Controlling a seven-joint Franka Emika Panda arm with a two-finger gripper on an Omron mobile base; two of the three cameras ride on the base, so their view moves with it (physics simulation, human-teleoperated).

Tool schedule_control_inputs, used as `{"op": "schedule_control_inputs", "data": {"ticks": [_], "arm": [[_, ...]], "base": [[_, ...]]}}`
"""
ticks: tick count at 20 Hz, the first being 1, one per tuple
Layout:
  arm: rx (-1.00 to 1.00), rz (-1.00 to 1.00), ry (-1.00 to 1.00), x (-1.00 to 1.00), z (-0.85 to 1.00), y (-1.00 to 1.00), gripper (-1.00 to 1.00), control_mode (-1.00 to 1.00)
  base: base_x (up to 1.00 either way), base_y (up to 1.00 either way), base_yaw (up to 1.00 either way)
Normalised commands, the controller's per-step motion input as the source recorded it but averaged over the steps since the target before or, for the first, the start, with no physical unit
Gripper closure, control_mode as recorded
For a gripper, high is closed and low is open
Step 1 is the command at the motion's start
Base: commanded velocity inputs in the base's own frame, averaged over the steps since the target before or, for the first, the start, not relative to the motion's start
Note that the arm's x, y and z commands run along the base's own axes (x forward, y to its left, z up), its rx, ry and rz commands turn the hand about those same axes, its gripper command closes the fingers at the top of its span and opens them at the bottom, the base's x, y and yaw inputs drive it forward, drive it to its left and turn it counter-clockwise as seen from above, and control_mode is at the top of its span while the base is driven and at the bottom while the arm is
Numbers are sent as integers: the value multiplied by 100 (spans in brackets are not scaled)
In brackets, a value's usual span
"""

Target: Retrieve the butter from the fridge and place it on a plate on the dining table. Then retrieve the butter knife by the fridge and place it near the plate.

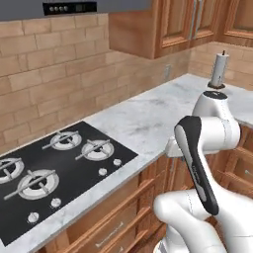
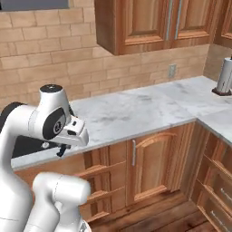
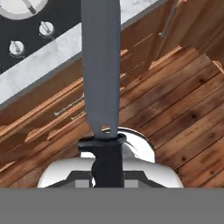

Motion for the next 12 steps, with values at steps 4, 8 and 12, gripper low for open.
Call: {"op": "schedule_control_inputs", "data": {"ticks": [4,8,12], "arm": [[0,0,0,0,0,0,100,100],[0,0,0,0,0,0,100,100],[0,0,0,0,0,0,100,100]], "base": [[2,-95,-80],[0,-79,-85],[0,-73,-86]]}}
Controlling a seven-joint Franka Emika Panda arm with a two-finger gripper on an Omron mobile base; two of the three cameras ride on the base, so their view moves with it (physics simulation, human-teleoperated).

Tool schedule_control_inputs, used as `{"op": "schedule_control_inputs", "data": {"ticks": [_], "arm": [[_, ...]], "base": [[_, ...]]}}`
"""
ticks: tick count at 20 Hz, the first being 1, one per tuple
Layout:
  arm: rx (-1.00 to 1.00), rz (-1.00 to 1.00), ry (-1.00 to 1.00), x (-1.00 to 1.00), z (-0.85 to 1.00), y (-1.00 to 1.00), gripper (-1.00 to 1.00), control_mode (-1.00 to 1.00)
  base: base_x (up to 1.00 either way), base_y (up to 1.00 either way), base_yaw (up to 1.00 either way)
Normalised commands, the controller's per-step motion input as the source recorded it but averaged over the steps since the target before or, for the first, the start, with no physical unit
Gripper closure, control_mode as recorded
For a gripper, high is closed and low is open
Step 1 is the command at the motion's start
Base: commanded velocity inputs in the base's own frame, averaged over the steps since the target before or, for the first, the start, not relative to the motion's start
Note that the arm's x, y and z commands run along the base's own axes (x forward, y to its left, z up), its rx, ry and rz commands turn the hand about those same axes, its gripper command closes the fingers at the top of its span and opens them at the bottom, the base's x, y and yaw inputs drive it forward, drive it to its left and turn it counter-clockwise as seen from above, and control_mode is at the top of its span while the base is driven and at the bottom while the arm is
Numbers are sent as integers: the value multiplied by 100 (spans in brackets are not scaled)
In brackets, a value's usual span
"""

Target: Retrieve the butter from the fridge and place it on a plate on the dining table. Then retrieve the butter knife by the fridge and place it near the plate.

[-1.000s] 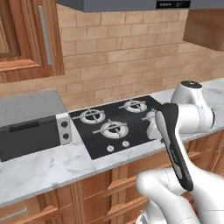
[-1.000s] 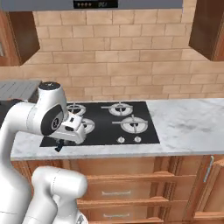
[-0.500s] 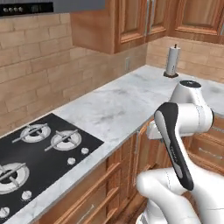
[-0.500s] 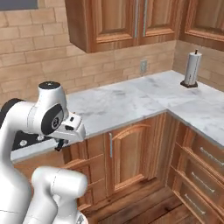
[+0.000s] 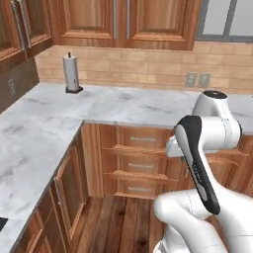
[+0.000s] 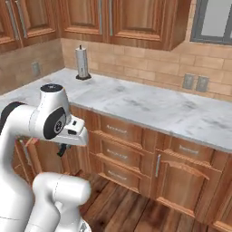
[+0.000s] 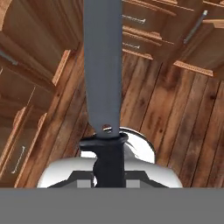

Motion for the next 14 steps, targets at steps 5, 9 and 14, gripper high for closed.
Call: {"op": "schedule_control_inputs", "data": {"ticks": [5,9,14], "arm": [[0,0,0,0,0,0,100,100],[0,0,0,0,0,0,100,100],[0,0,0,0,0,0,100,100]], "base": [[2,-71,-86],[4,-70,-86],[4,-36,-91]]}}
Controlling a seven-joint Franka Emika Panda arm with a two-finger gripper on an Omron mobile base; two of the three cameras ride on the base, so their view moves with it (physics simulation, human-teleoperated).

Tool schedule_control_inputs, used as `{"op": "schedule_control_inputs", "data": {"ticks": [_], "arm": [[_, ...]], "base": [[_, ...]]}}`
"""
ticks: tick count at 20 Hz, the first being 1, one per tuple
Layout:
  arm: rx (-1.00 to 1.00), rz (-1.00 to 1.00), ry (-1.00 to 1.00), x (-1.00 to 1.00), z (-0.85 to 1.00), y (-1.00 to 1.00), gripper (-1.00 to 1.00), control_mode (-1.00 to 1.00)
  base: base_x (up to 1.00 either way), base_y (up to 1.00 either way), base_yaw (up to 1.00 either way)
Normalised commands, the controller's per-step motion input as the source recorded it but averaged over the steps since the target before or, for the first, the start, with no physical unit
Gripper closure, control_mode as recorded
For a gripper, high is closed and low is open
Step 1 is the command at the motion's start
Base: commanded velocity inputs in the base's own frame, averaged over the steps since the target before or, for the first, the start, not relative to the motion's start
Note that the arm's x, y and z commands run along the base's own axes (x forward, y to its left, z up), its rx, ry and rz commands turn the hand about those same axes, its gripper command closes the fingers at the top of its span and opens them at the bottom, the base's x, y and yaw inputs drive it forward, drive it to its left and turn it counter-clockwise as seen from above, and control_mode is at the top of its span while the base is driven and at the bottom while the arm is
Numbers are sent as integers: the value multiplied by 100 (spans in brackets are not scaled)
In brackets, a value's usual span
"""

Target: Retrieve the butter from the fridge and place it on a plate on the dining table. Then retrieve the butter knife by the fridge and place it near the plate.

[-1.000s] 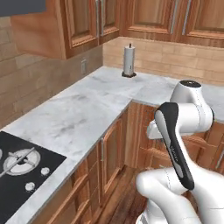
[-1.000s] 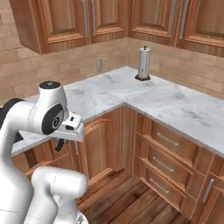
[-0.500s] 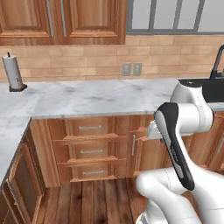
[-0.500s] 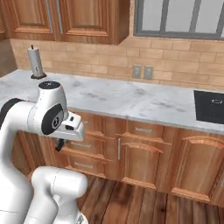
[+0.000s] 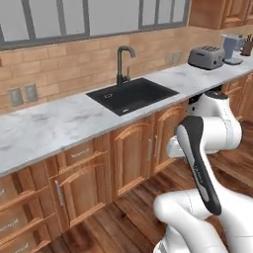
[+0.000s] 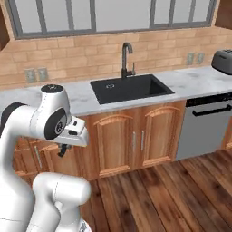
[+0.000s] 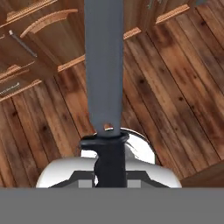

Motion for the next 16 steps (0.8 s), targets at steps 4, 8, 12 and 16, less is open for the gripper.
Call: {"op": "schedule_control_inputs", "data": {"ticks": [4,8,12,16], "arm": [[0,0,0,0,0,0,100,100],[0,0,0,0,0,0,100,100],[0,0,0,0,0,0,100,100],[0,0,0,0,0,0,100,100]], "base": [[5,0,-97],[11,3,-99],[35,1,-93],[60,16,-82]]}}
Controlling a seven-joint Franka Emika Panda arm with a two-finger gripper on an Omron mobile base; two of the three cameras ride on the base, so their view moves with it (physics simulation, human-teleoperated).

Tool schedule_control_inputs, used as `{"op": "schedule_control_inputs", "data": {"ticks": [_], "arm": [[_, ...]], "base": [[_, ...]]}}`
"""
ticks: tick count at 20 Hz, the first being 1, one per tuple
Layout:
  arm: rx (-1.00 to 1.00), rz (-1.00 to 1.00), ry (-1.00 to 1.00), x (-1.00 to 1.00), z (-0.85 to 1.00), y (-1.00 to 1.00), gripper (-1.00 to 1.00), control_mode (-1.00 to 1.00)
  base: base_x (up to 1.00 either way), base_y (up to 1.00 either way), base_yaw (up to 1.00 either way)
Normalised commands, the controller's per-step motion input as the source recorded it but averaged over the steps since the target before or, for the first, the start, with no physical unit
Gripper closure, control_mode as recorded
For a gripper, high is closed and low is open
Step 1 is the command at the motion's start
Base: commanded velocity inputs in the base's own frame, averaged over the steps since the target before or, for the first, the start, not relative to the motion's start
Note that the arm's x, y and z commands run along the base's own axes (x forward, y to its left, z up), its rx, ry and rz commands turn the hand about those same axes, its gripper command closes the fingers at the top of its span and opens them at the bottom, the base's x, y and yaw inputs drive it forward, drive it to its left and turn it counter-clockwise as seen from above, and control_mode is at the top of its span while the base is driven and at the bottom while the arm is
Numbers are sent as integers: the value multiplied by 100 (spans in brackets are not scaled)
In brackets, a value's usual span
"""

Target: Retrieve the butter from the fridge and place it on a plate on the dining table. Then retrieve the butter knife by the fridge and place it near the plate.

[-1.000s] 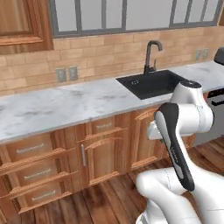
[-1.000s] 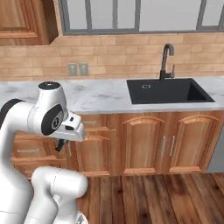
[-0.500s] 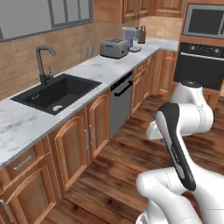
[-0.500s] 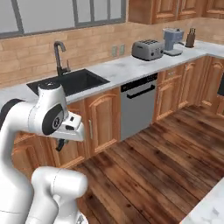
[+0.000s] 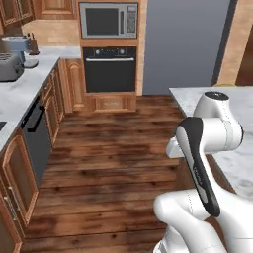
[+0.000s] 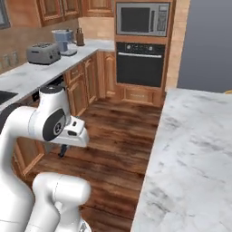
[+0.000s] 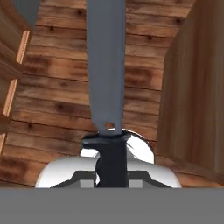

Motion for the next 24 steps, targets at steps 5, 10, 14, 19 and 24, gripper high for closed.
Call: {"op": "schedule_control_inputs", "data": {"ticks": [5,10,14,19,24], "arm": [[0,0,0,0,0,0,100,100],[0,0,0,0,0,0,100,100],[0,0,0,0,0,0,100,100],[0,0,0,0,0,0,100,100],[0,0,0,0,0,0,100,100]], "base": [[74,73,-51],[98,45,-17],[100,0,-18],[100,29,-32],[100,72,-46]]}}
